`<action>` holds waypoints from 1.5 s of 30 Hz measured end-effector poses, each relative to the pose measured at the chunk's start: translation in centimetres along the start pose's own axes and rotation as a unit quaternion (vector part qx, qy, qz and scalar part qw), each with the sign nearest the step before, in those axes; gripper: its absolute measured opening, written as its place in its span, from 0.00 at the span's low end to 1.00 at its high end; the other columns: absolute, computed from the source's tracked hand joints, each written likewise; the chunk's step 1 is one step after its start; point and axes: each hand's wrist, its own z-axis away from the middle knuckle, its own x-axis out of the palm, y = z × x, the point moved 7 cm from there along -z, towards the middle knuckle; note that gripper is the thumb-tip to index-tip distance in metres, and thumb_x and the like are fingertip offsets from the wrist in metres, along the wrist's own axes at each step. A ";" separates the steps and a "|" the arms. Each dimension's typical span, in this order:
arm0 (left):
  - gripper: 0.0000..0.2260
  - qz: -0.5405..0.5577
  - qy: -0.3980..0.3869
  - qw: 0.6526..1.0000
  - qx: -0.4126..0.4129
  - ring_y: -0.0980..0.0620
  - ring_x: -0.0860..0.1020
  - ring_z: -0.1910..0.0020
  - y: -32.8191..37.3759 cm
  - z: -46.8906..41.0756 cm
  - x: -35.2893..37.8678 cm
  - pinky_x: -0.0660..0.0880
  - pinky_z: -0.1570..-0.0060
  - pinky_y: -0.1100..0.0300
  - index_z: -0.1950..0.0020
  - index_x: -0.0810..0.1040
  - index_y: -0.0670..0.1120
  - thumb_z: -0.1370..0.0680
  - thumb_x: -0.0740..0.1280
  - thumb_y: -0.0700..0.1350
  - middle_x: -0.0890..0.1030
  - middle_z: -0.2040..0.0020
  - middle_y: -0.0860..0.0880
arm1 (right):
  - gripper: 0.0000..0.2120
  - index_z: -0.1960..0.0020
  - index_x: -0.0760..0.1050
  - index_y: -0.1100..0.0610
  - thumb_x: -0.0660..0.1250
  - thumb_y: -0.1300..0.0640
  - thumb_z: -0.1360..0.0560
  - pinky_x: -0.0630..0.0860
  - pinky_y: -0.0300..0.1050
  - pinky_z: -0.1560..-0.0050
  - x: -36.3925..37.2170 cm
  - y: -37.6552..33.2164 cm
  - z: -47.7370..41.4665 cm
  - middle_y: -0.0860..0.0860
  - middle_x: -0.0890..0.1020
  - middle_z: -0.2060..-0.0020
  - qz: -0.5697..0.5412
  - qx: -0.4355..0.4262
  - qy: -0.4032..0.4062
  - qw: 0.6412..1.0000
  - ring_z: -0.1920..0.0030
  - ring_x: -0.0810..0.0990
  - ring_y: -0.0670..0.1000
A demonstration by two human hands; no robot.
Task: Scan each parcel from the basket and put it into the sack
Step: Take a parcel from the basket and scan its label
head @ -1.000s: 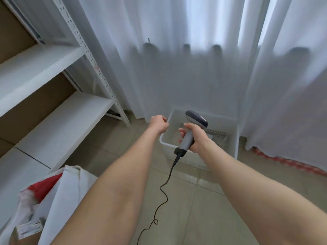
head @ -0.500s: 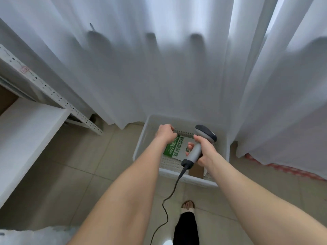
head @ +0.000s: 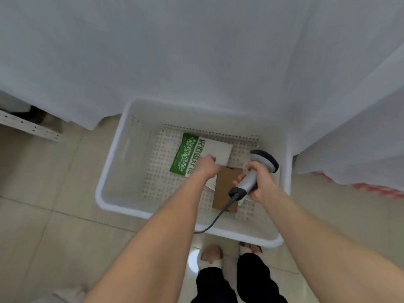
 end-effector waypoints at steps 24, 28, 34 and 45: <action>0.29 0.480 0.060 0.849 -0.212 0.41 0.75 0.40 -8.2 -9.6 6.6 0.80 0.50 0.47 0.30 0.67 0.42 0.22 0.62 0.61 0.73 0.36 0.42 | 0.11 0.64 0.70 0.55 0.63 0.57 0.22 0.76 0.47 0.60 2.2 0.3 -11.1 0.50 0.77 0.73 -0.002 -0.011 -0.054 0.998 0.66 0.76 0.50; 0.19 0.492 0.165 0.829 -0.208 0.41 0.77 0.46 -7.9 -2.1 -0.2 0.80 0.50 0.48 0.48 0.73 0.40 0.23 0.66 0.56 0.76 0.46 0.42 | 0.06 0.58 0.73 0.58 0.67 0.58 0.23 0.77 0.55 0.44 4.6 -0.1 -3.0 0.51 0.76 0.67 0.010 -0.021 -0.080 0.997 0.63 0.77 0.50; 0.11 0.495 0.184 0.833 -0.166 0.44 0.78 0.47 -5.5 9.2 -9.4 0.77 0.42 0.49 0.46 0.76 0.43 0.27 0.72 0.44 0.79 0.45 0.42 | 0.11 0.45 0.76 0.59 0.72 0.60 0.26 0.80 0.49 0.54 6.9 -1.4 10.0 0.55 0.82 0.57 0.044 -0.055 -0.088 0.994 0.54 0.81 0.53; 0.03 0.508 0.069 0.854 -0.093 0.50 0.77 0.62 0.1 25.5 -22.3 0.75 0.63 0.56 0.50 0.75 0.41 0.23 0.65 0.38 0.79 0.58 0.45 | 0.09 0.50 0.78 0.62 0.70 0.70 0.29 0.80 0.52 0.53 11.7 -3.0 28.8 0.59 0.84 0.51 0.149 -0.123 -0.108 0.975 0.58 0.82 0.56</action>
